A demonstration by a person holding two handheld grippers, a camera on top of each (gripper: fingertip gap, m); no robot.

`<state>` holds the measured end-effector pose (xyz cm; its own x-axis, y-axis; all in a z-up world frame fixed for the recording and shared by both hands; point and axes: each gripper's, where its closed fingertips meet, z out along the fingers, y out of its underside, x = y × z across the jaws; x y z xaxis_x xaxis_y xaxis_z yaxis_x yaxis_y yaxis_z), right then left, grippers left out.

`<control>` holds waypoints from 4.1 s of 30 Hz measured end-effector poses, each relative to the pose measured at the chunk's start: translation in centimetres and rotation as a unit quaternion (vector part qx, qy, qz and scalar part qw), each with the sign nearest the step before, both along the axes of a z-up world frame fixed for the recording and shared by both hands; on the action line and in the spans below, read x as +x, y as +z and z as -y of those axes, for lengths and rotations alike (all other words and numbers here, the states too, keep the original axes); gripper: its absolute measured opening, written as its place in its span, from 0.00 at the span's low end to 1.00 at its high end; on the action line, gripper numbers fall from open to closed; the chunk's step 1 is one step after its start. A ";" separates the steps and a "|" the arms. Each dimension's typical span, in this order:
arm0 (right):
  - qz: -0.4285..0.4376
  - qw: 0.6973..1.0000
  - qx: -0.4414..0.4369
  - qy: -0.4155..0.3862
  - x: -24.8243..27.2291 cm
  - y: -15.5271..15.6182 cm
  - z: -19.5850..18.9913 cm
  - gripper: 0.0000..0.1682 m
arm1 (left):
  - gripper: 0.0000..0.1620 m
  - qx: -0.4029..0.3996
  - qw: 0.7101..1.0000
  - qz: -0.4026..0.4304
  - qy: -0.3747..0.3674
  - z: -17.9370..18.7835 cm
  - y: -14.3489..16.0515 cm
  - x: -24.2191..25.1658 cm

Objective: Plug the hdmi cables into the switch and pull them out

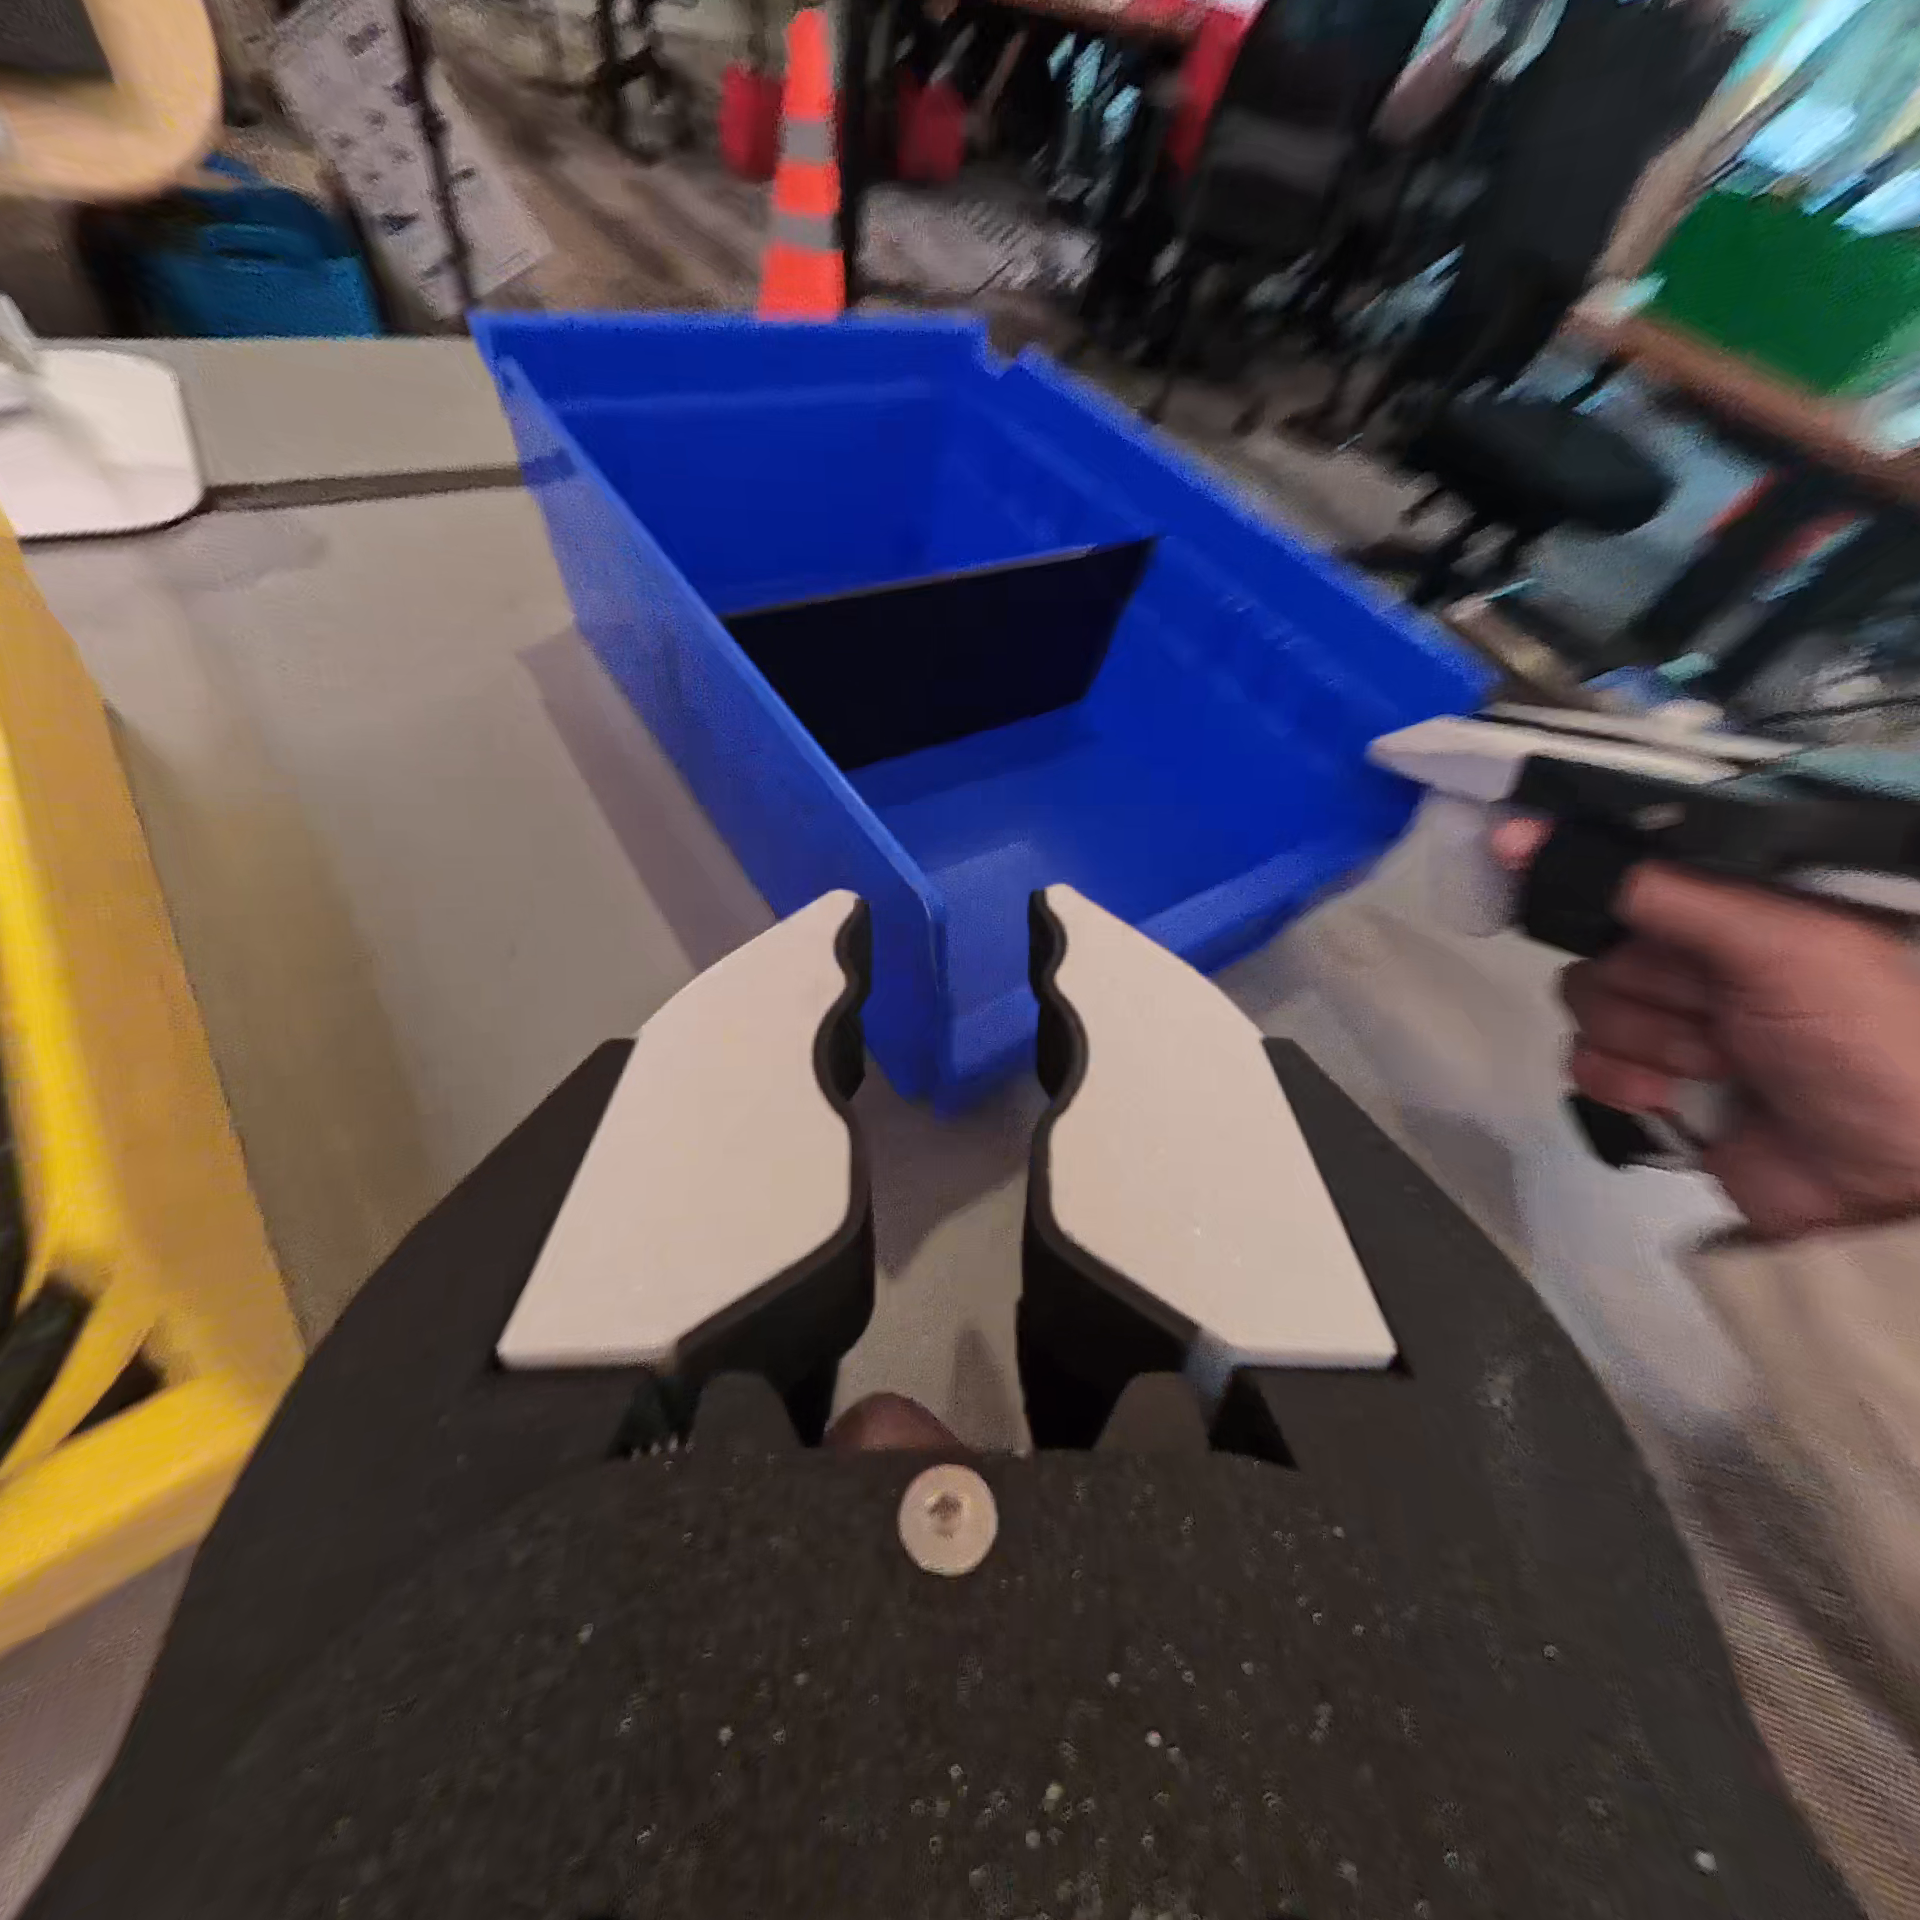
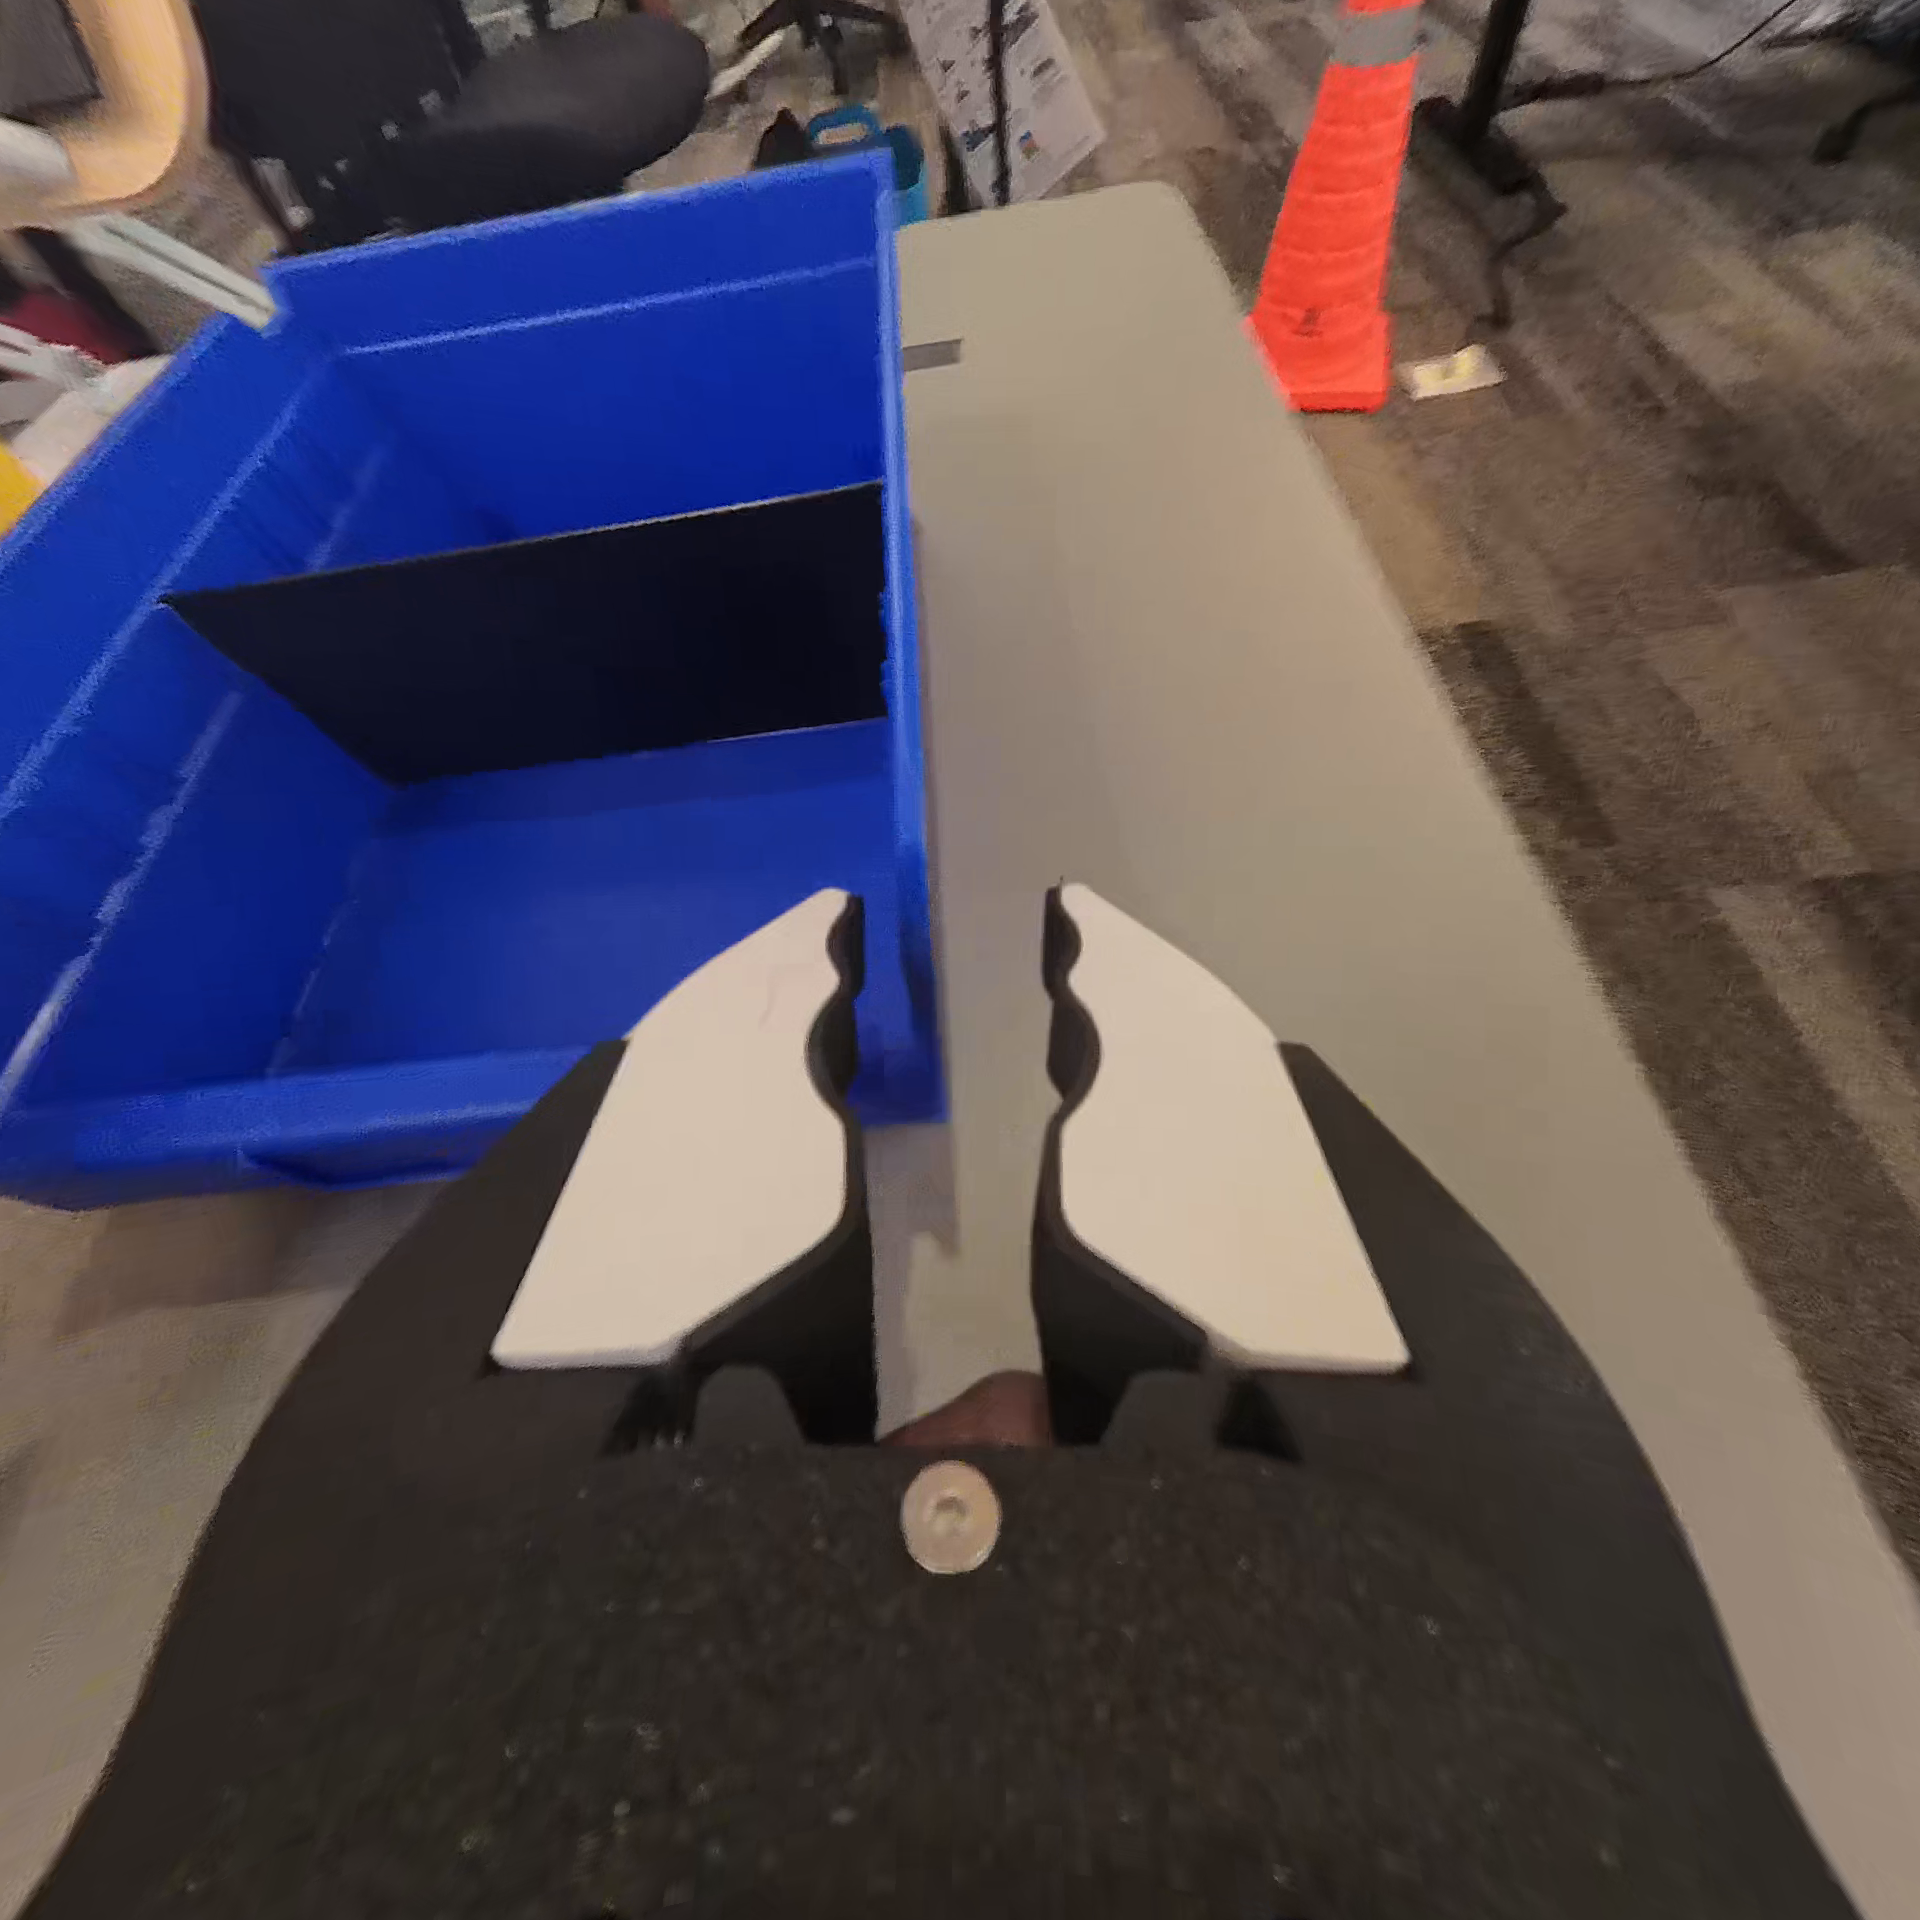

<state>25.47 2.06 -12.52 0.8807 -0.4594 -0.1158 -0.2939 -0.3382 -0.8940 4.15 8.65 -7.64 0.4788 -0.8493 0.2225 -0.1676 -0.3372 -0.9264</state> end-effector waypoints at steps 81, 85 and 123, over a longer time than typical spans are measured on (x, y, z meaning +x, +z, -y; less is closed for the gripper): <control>-0.080 0.963 0.110 0.232 -24.2 1.7 -3.1 0.07 | 0.15 0.009 0.990 -0.048 0.131 -13.5 -2.6 -35.7; -0.050 0.970 0.099 0.218 -24.3 1.6 -2.4 0.07 | 0.15 -0.014 0.993 -0.026 0.112 -12.2 -2.4 -34.9; -0.089 0.936 0.081 0.331 -28.2 0.3 -5.0 0.06 | 0.20 0.059 0.769 -0.605 -0.199 -39.8 -5.0 -34.9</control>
